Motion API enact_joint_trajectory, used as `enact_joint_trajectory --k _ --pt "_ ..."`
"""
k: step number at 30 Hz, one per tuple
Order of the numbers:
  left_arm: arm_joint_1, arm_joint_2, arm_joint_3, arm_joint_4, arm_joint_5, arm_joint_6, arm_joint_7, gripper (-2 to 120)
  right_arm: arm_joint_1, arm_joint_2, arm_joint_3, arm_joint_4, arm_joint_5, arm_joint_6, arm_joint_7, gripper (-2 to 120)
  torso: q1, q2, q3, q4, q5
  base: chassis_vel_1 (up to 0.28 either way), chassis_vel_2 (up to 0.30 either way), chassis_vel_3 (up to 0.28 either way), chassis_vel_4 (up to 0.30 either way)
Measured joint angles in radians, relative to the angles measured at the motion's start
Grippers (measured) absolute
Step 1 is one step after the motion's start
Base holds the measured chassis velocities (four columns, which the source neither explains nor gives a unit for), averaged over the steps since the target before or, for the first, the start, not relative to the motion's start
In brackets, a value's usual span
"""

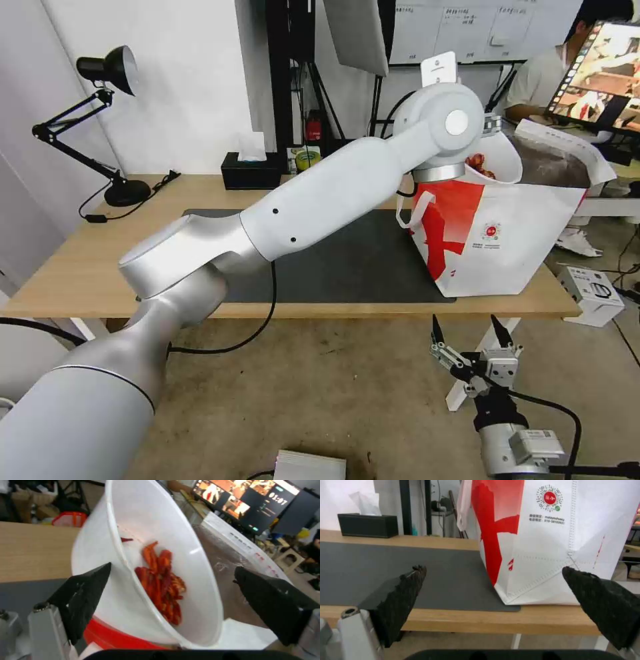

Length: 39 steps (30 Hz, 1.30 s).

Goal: Pick up the trash from the table and place it into the takeout bag.

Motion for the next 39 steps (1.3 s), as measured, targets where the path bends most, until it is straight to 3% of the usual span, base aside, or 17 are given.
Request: enact_joint_trajectory --k 16,26,33,36,39 --pt "0.032 0.0 0.0 -0.015 0.022 -0.088 0.121 100 0.0 0.0 0.0 0.0 0.0 0.0 0.0 100 0.0 0.0 0.0 0.0 -0.0001 0.0 0.0 0.0 0.0" --pt "0.045 0.001 -0.018 -0.036 0.034 -0.107 0.131 100 0.0 0.0 0.0 0.0 0.0 0.0 0.0 100 0.0 0.0 0.0 0.0 0.0 0.0 0.0 0.0 0.0" --pt "0.088 0.007 -0.07 -0.045 0.068 -0.079 0.091 100 0.0 0.0 0.0 0.0 0.0 0.0 0.0 100 0.0 0.0 0.0 0.0001 -0.0001 0.0 0.0 0.0 0.0" --pt "0.102 0.021 -0.075 -0.061 0.082 -0.07 0.09 100 0.0 0.0 0.0 0.0 0.0 0.0 0.0 100 0.0 0.0 0.0 -0.0003 -0.0001 0.0 0.0 0.0 0.0" --pt "0.145 0.12 -0.06 -0.131 0.163 -0.065 0.143 100 0.0 0.0 0.0 0.0 0.0 0.0 0.0 100 0.0 0.0 0.0 -0.0001 -0.0002 0.0 0.0 0.0 0.0"
